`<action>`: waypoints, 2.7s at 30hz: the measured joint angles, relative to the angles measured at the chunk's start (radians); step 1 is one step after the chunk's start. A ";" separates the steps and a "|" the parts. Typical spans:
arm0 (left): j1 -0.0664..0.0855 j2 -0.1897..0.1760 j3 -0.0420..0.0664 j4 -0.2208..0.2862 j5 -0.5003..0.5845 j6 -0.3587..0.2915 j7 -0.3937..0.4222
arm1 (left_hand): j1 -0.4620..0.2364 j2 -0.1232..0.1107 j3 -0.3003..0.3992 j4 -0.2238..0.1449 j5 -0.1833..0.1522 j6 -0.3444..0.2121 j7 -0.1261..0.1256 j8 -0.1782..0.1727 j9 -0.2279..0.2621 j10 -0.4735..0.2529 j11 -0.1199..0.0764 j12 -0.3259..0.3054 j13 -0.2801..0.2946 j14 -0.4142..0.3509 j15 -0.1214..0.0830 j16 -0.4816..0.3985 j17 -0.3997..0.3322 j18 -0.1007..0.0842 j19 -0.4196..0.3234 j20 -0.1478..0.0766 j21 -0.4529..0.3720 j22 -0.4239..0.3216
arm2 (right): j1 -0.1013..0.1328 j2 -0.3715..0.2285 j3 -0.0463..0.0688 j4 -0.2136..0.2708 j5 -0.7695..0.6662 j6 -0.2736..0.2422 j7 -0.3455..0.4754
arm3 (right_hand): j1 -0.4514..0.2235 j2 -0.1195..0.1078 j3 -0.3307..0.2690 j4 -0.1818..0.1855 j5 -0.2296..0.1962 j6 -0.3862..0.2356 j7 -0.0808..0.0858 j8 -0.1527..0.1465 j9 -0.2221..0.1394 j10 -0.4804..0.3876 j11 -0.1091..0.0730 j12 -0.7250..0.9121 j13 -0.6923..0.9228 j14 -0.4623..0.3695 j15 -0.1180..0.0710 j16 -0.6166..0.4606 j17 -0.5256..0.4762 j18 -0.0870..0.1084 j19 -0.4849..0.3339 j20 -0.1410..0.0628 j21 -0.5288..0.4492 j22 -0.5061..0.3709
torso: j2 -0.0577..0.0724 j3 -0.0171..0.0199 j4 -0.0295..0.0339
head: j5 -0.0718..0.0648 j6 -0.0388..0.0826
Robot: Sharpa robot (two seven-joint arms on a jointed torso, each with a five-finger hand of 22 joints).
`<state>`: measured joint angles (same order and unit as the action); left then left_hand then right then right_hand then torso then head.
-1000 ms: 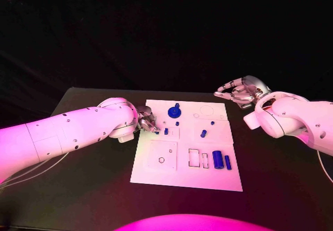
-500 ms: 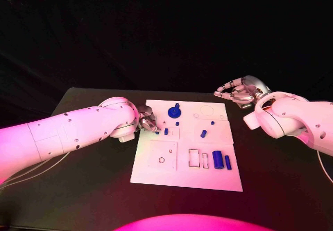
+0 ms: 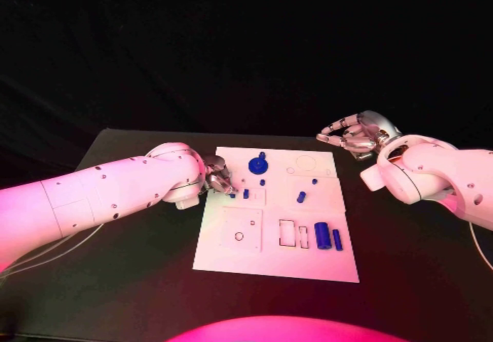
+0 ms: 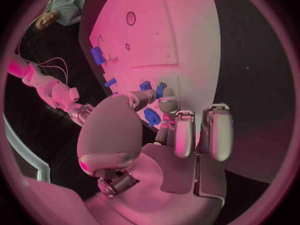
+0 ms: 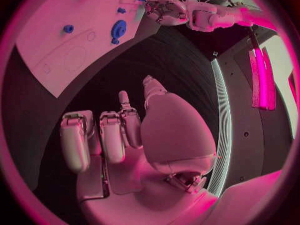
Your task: Assemble the parts on the task board
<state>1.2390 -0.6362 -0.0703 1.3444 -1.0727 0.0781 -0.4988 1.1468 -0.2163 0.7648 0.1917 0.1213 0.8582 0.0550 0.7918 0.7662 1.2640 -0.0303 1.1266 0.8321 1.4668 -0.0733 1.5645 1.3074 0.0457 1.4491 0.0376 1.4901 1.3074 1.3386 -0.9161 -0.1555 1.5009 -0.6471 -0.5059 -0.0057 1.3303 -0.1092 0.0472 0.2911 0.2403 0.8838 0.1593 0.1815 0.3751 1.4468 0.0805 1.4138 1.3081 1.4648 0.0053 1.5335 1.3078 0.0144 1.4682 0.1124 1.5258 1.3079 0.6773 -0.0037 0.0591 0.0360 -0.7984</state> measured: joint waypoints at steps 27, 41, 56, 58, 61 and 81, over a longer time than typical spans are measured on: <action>0.000 -0.002 -0.001 -0.006 -0.002 0.007 0.001 | -0.026 -0.010 -0.009 -0.005 0.001 0.023 -0.016 0.004 -0.011 0.004 -0.004 0.006 -0.004 -0.004 -0.004 0.000 0.000 0.000 0.009 -0.002 0.004 0.000 | 0.000 0.001 0.000 -0.001 0.000 0.000 0.002 | -0.004 -0.004 -0.003 -0.003 -0.006 0.000 0.000 0.004 0.000 0.000 0.000 0.000 0.000 0.000 0.000 0.000 0.000 0.000 0.000 0.000 0.000 0.000 | 0.000 -0.0004 0.0000 | 0.000 0.000; -0.002 -0.002 -0.002 -0.005 -0.002 0.008 0.001 | -0.039 -0.013 -0.026 0.006 0.000 0.045 -0.030 0.007 -0.014 0.007 -0.007 0.006 -0.009 0.000 -0.007 -0.001 0.000 0.000 0.011 -0.003 0.008 0.000 | 0.000 0.000 0.000 -0.001 -0.001 0.000 0.002 | -0.004 -0.004 -0.003 -0.003 -0.006 0.000 0.000 0.004 0.000 0.000 0.000 0.000 0.000 0.000 0.000 0.000 0.000 0.000 0.000 0.000 0.000 0.000 | 0.000 -0.0003 -0.0001 | -0.001 0.004; -0.004 -0.001 -0.004 -0.008 -0.002 0.008 0.000 | -0.080 -0.006 -0.147 0.069 0.000 0.060 -0.032 0.016 -0.031 0.011 -0.011 0.006 -0.020 0.000 -0.007 -0.001 0.000 0.000 0.010 -0.003 0.008 0.001 | 0.000 -0.002 0.000 0.001 -0.001 -0.001 0.002 | -0.009 0.001 -0.005 0.000 -0.010 0.000 0.000 0.004 -0.001 0.000 0.000 0.000 -0.001 0.000 0.000 -0.001 0.000 0.000 0.000 0.000 -0.004 -0.001 | 0.001 -0.0001 -0.0006 | -0.003 0.004; -0.004 -0.001 -0.004 -0.010 -0.002 0.008 0.000 | -0.080 -0.006 -0.150 0.072 0.000 0.060 -0.032 0.016 -0.031 0.011 -0.011 0.006 -0.020 0.000 -0.007 -0.001 0.000 0.000 0.010 -0.003 0.007 0.001 | 0.000 -0.003 0.000 0.001 -0.001 -0.001 0.002 | -0.017 0.001 -0.005 0.000 -0.010 0.000 0.000 0.004 -0.001 0.000 0.000 0.000 -0.001 0.000 0.000 -0.004 0.000 0.000 0.000 0.000 -0.004 -0.001 | 0.001 -0.0001 -0.0005 | -0.003 0.004; -0.004 0.000 -0.004 -0.013 -0.001 0.007 0.000 | -0.080 -0.006 -0.152 0.075 0.000 0.060 -0.032 0.016 -0.032 0.010 -0.011 0.006 -0.020 0.000 -0.007 -0.001 0.000 0.000 0.010 -0.003 0.007 0.001 | 0.000 -0.003 0.000 0.001 -0.001 -0.001 0.002 | -0.017 0.002 -0.005 0.000 -0.010 0.000 0.000 0.004 -0.001 0.000 0.000 0.000 -0.001 0.000 0.000 -0.004 0.000 0.000 0.000 0.000 -0.004 0.000 | 0.000 -0.0002 -0.0001 | -0.004 0.004; -0.004 -0.008 0.004 -0.023 0.013 -0.006 0.000 | -0.158 0.002 -0.289 0.102 0.000 0.060 -0.032 0.016 -0.047 0.014 -0.007 0.016 -0.024 0.000 -0.007 0.003 0.000 0.000 0.010 -0.003 0.007 0.000 | 0.000 -0.003 0.000 0.000 -0.001 -0.002 0.002 | -0.026 0.003 -0.011 0.000 -0.010 0.000 0.000 0.008 -0.002 0.000 0.000 0.000 -0.001 0.000 0.000 -0.004 0.000 0.000 0.000 0.000 -0.004 0.000 | 0.001 -0.0009 0.0005 | -0.002 0.004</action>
<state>1.2347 -0.6439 -0.0661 1.3210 -1.0595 0.0721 -0.4984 0.9888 -0.2139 0.4758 0.2934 0.1214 0.9183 0.0233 0.8077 0.7193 1.2778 -0.0375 1.1422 0.8076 1.4668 -0.0804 1.5676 1.3073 0.0458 1.4595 0.0342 1.4976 1.3078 1.3385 -0.9191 -0.1555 1.5005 -0.6484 -0.5075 -0.0033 1.3040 -0.1066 0.0360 0.2913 0.2299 0.8839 0.1593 0.1894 0.3736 1.4468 0.0805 1.4138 1.3074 1.4648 0.0054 1.5296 1.3074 0.0144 1.4680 0.1125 1.5217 1.3079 0.6779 -0.0046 0.0595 0.0342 -0.7946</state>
